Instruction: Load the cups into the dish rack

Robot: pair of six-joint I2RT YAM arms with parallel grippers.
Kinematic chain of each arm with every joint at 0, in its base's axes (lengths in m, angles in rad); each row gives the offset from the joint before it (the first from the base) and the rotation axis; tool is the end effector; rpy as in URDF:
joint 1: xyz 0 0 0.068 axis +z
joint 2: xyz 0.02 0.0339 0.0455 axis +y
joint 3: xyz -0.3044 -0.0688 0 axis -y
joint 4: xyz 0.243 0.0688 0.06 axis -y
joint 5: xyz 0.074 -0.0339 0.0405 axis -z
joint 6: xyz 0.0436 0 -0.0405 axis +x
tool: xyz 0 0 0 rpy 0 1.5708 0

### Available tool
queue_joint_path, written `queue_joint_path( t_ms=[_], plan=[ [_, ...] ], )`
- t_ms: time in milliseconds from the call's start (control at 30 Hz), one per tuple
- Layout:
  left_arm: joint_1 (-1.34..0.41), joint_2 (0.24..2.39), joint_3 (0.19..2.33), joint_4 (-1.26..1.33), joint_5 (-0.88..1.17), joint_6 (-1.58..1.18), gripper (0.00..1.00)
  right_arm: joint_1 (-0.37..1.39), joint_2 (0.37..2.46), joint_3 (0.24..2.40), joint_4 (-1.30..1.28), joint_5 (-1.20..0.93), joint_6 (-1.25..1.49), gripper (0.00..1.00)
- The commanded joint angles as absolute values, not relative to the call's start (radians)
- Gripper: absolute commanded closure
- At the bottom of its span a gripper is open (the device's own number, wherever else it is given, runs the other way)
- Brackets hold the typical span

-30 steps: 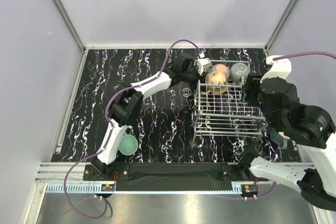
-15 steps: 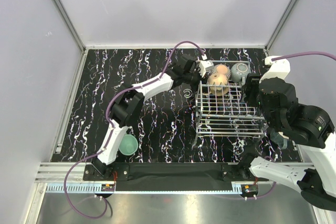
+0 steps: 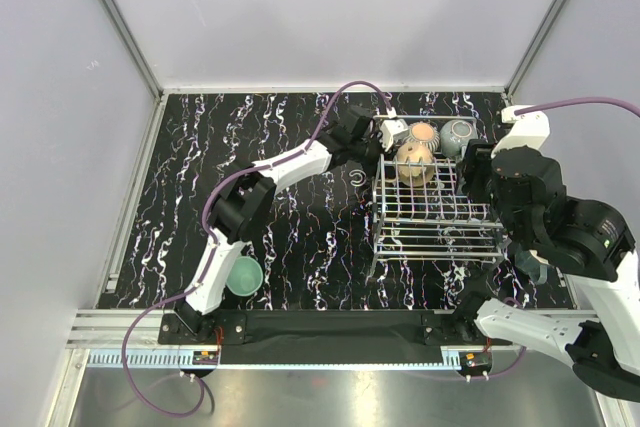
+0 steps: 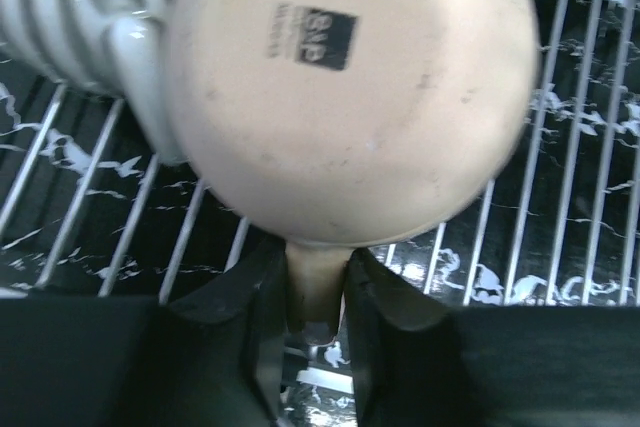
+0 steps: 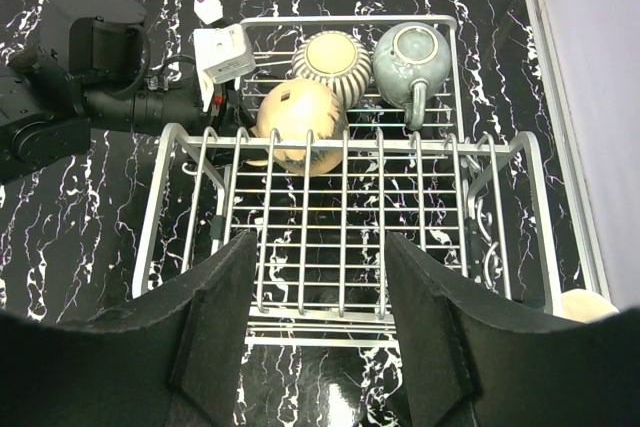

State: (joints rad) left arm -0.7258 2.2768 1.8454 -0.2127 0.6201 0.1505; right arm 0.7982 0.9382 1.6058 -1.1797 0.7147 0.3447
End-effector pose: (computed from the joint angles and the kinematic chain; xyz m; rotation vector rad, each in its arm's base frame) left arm 0.3952 -0.3846 0.2323 1.2679 1.8657 -1.0000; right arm 0.0811 0.0423 0.5042 -0.0228 1.9498 0.0045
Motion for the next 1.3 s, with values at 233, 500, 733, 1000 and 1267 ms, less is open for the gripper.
queue_joint_path(
  t_ms=[233, 500, 733, 1000, 1267],
  plan=[
    [-0.729, 2.233, 1.853, -0.141, 0.569, 0.160, 0.58, 0.801, 0.953, 1.615, -1.146, 0.704, 0.353, 0.39],
    [-0.726, 2.195, 1.819, -0.104, 0.588, 0.144, 0.44, 0.802, 0.966, 1.634, -1.154, 0.692, 0.351, 0.39],
    [-0.712, 2.141, 1.763, -0.071, 0.604, 0.138, 0.29, 0.802, 1.000, 1.641, -1.163, 0.669, 0.354, 0.39],
    [-0.670, 2.088, 1.700, -0.020, 0.623, 0.118, 0.22, 0.799, 1.142, 1.684, -1.180, 0.615, 0.341, 0.38],
    [-0.644, 2.129, 1.773, -0.040, 0.747, 0.064, 0.23, 0.778, 1.201, 1.680, -1.146, 0.537, 0.339, 0.38]
  ],
)
